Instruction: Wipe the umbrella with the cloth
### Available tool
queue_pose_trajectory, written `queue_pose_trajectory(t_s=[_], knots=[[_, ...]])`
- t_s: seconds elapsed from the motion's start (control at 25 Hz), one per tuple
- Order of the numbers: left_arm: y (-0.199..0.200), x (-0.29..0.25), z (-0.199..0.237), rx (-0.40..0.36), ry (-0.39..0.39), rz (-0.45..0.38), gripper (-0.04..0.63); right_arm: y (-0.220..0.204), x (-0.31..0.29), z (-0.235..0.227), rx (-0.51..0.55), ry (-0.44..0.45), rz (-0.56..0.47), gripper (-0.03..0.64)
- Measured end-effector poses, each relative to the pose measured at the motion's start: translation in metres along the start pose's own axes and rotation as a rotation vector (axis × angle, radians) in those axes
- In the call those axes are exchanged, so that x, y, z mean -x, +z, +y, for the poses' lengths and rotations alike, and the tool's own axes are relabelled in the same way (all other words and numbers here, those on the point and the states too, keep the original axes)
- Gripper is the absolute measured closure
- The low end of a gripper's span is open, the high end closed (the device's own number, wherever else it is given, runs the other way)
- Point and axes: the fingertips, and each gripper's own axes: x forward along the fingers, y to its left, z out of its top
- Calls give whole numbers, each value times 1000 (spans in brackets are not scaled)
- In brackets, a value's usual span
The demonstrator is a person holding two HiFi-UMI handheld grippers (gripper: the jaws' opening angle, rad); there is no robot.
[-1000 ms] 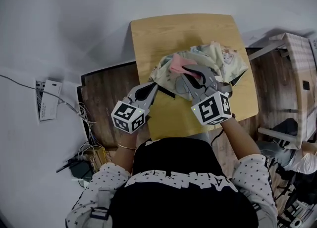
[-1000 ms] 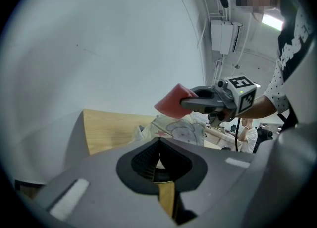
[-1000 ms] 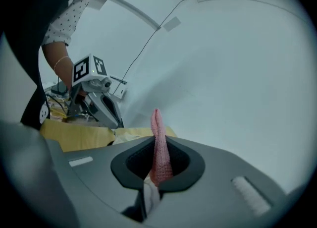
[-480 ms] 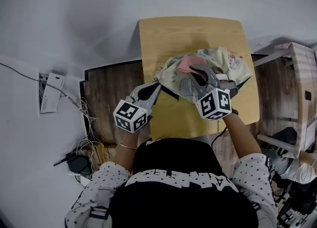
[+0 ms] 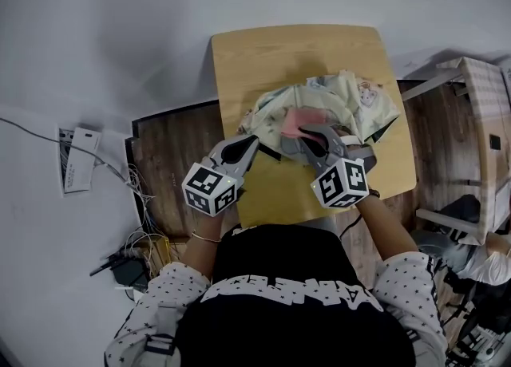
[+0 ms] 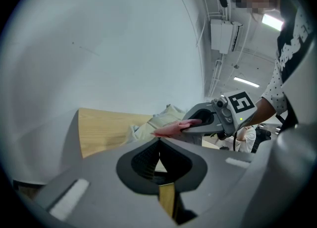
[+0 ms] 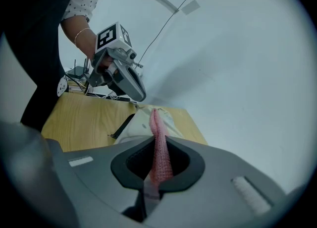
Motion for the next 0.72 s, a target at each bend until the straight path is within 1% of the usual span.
queue_pose_trajectory(t_s=[0.4, 0.72], knots=[[-3, -10, -13, -9, -37, 15, 594, -13, 18, 34, -94, 51, 3, 581], [-7, -20, -23, -15, -65, 32, 594, -19, 31, 56, -116, 94, 6, 581]])
